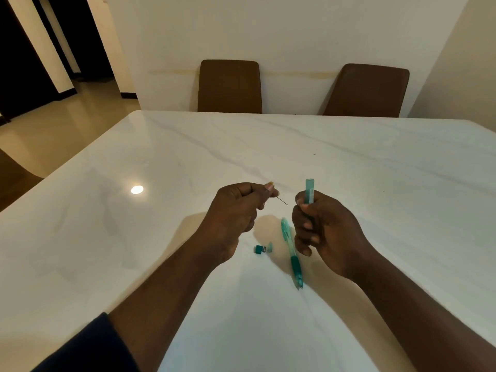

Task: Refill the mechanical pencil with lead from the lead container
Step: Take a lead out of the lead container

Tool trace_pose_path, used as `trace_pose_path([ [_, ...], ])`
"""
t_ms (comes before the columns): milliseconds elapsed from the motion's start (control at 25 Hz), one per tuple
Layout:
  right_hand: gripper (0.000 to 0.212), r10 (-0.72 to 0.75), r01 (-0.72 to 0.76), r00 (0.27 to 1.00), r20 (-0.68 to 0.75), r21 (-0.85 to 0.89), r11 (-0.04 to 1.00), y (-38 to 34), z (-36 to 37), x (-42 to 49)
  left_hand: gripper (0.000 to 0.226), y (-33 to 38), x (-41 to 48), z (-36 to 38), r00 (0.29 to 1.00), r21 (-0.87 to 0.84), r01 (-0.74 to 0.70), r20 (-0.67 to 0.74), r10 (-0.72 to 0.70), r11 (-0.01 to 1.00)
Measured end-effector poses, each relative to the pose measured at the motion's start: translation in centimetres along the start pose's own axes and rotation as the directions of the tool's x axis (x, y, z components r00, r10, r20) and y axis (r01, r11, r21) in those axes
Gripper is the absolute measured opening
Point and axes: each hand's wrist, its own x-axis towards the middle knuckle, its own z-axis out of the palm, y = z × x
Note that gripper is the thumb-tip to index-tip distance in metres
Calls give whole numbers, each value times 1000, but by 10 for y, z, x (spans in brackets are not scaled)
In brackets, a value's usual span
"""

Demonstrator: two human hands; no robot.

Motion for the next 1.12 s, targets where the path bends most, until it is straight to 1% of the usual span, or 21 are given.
trace_pose_path([
  [80,21,-32,26,999,-44,-133,991,1,3,-3,22,-1,-2,2,999,25,-8,39,7,1000],
  [160,26,-70,51,995,-74,-232,971,1,6,-5,22,-1,-3,3,997,46,-21,70,18,999],
  [200,27,-85,62,993,-77,-259,964,2,8,-6,23,-1,-4,3,996,36,-5,88,2,999],
  [240,27,-94,69,993,-78,-272,960,2,9,-6,25,-1,-4,4,994,-7,35,106,-34,999],
  [280,27,-99,73,992,-83,-274,959,1,10,-5,28,0,-4,3,988,-88,104,127,-92,991],
  [320,27,-102,74,990,-95,-268,961,1,9,-5,32,2,-3,3,972,-205,197,166,-165,959],
  [360,27,-105,74,988,-109,-258,963,1,8,-5,35,4,-2,2,949,-338,291,222,-225,895],
  [400,27,-107,73,986,-125,-250,966,1,8,-4,36,5,-1,1,927,-462,361,273,-257,810],
  [440,27,-108,71,984,-139,-245,967,1,7,-4,36,4,1,-1,912,-562,402,311,-266,723],
  [480,27,-107,69,983,-150,-242,968,1,6,-4,36,3,1,-2,906,-623,419,333,-261,661],
  [520,26,-106,67,982,-156,-240,969,1,6,-3,40,3,1,-2,907,-649,419,338,-253,635],
  [640,26,-105,60,980,-172,-245,968,1,5,-2,52,3,0,0,921,-648,386,312,-234,656],
  [800,25,-119,68,975,-188,-257,964,2,5,-2,56,3,1,0,923,-625,378,314,-224,683],
  [920,22,-211,154,964,-160,-310,938,3,7,-4,53,3,-1,2,927,-629,363,316,-200,688],
  [1000,20,-294,225,947,-133,-380,897,5,10,-6,45,6,-3,5,926,-625,359,329,-183,693],
  [1080,20,-355,263,927,-121,-466,845,9,14,-6,38,8,-5,8,912,-626,395,357,-203,673],
  [1120,20,-374,262,919,-124,-516,815,12,15,-5,44,8,-6,9,908,-627,407,360,-217,664],
])
